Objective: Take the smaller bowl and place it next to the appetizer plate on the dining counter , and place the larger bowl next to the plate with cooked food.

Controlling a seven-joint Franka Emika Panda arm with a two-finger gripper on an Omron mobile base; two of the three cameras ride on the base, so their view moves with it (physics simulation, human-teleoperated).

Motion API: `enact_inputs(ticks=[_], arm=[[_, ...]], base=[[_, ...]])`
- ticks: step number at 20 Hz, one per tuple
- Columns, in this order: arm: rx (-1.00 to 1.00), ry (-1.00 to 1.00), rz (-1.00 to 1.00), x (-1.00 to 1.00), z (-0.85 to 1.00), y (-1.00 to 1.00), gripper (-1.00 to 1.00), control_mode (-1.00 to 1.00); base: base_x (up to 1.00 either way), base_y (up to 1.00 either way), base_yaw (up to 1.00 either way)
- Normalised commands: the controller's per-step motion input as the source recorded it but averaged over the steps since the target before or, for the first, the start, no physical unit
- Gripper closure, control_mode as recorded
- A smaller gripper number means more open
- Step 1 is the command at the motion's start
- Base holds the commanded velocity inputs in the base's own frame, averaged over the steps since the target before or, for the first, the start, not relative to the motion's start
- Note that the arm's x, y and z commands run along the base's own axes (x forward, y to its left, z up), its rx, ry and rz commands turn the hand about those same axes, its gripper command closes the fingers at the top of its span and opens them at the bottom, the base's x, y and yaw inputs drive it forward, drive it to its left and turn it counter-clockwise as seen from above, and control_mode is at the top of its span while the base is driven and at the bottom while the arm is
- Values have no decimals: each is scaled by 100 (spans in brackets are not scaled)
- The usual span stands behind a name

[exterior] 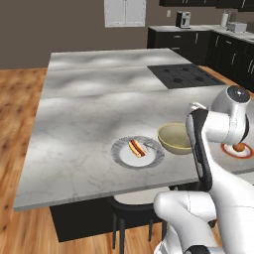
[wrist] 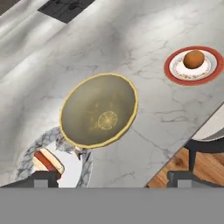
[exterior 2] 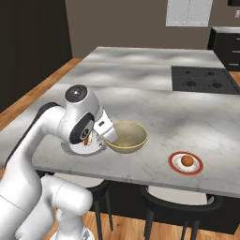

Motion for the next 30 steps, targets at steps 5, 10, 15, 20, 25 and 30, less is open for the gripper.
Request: enact_inputs(ticks=[5, 10, 15, 20, 25, 30], arm=[[-19, -20, 11, -55, 95, 79, -100, -100], [-23, -23, 21, -64, 77, 61, -100, -100], [-21, -22, 24, -79, 42, 21, -100, -100], [-12, -27, 26, -86, 30, 0, -100, -100], [-2, -21, 31, -56, 18, 0, -100, -100], [0, 27, 12, 70, 0, 8, -100, -100]], base=[[0, 0, 0], [0, 0, 0], [0, 0, 0], [0, 0, 0], [0, 0, 0], [0, 0, 0]])
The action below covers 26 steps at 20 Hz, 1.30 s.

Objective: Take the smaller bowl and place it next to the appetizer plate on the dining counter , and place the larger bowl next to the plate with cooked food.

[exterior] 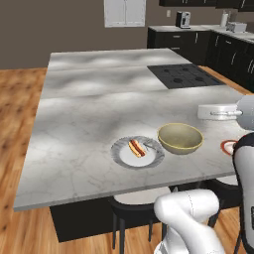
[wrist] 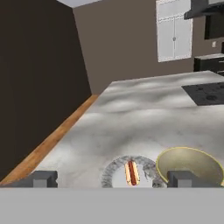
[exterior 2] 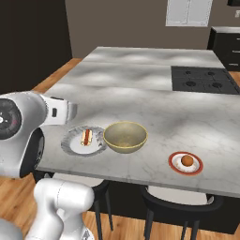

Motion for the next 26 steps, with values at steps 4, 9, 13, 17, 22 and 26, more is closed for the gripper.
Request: enact_inputs(ticks=[4, 9, 13, 17, 22, 26], arm=[[0, 26, 0, 44, 0, 0, -100, 100], [0, 0, 0, 0, 0, 0, -100, 100], [0, 0, 0, 0, 0, 0, -100, 100], [0, 0, 0, 0, 0, 0, -100, 100], [0, 0, 0, 0, 0, 0, -100, 100], [0, 0, 0, 0, 0, 0, -100, 100]], base=[[9, 0, 0], [-49, -20, -16], [-97, -69, -23], [-84, -98, -24], [-41, -100, -23], [0, -100, -15]])
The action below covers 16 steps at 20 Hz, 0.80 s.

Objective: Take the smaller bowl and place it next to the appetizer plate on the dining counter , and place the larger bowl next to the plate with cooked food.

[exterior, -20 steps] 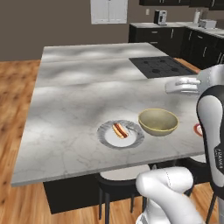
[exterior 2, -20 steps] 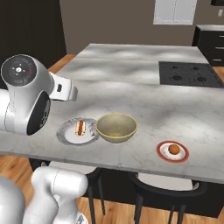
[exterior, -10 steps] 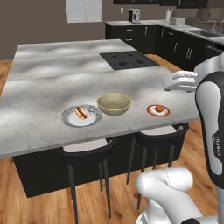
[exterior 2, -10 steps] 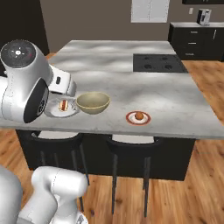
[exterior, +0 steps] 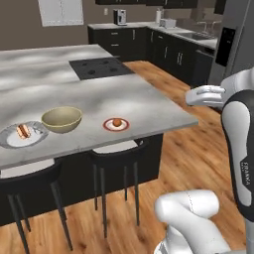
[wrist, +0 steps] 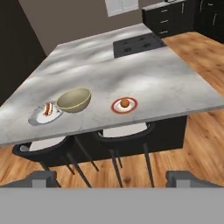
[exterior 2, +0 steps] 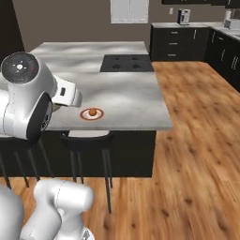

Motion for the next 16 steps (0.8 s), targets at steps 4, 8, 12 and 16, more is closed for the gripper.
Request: enact_inputs(ticks=[4, 8, 12, 16], arm=[[0, 0, 0, 0, 0, 0, -100, 100], [0, 0, 0, 0, 0, 0, -100, 100], [0, 0, 0, 0, 0, 0, -100, 100], [0, 0, 0, 0, 0, 0, -100, 100]], base=[[4, -100, -6], [15, -100, 0], [19, -100, 0], [10, -100, 0]])
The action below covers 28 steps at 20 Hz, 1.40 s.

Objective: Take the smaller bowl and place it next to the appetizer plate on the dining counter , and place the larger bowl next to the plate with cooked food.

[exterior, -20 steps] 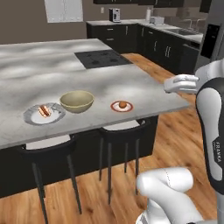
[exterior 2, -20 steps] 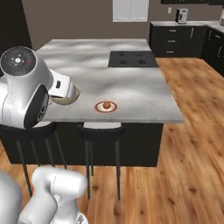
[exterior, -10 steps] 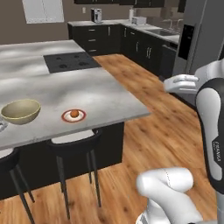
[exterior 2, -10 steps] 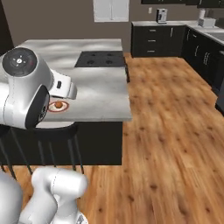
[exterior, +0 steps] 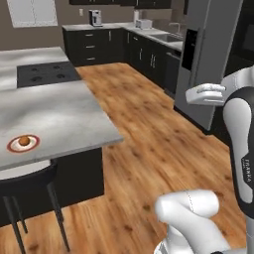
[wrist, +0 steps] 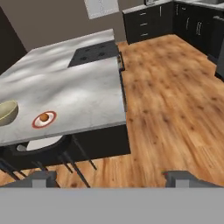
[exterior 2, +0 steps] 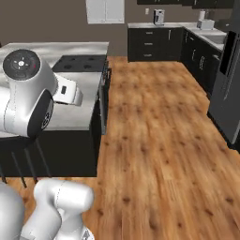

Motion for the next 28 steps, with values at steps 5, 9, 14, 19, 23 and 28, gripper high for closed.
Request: enact_inputs(ticks=[5, 9, 14, 19, 23, 28], arm=[[0, 0, 0, 0, 0, 0, -100, 100], [0, 0, 0, 0, 0, 0, -100, 100], [0, 0, 0, 0, 0, 0, -100, 100], [0, 0, 0, 0, 0, 0, -100, 100], [0, 0, 0, 0, 0, 0, -100, 100], [0, 0, 0, 0, 0, 0, -100, 100]], base=[[8, -100, 0], [29, -100, 0], [59, -86, 0], [98, -30, 0], [100, -5, 0], [100, 0, 0]])
